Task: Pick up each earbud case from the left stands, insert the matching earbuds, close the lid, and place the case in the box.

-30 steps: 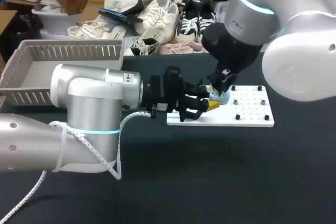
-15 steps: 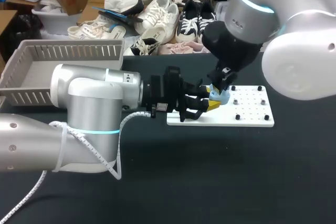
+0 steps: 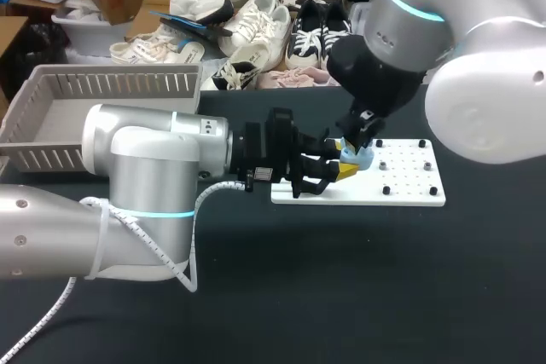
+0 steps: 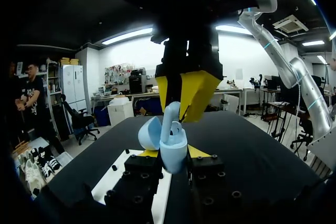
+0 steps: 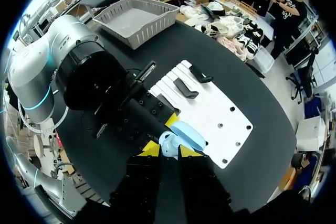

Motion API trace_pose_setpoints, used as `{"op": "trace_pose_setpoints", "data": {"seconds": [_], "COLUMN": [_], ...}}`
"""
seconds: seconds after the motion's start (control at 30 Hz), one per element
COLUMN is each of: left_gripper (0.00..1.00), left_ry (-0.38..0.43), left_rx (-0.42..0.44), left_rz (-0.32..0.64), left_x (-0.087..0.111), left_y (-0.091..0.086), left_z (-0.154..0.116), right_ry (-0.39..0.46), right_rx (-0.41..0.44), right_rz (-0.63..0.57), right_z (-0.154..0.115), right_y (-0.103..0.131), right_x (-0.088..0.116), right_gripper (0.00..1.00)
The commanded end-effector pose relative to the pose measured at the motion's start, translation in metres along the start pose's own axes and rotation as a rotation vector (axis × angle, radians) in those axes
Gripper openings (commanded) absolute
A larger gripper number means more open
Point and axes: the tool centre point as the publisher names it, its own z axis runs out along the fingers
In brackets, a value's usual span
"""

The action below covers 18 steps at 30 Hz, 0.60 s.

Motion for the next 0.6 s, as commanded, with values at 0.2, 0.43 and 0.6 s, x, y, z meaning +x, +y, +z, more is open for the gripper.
{"op": "trace_pose_setpoints", "data": {"seconds": [0.2,0.43,0.6], "left_gripper": [0.0,0.0,0.0], "left_ry": [-0.002,-0.002,-0.002], "left_rx": [-0.008,-0.008,-0.008], "left_rz": [0.001,0.001,0.001], "left_x": [0.0004,0.0004,0.0004], "left_y": [-0.0014,-0.0014,-0.0014], "left_z": [0.0008,0.0008,0.0008], "right_ry": [0.006,0.008,0.012], "right_rx": [0.003,-0.002,-0.005], "right_rz": [0.003,0.0,0.0], "right_z": [0.0024,0.0052,0.0072], "right_y": [0.0035,0.0054,0.0058], "right_x": [0.0021,-0.0005,-0.0011], "right_gripper": [0.0,0.0,0.0]}}
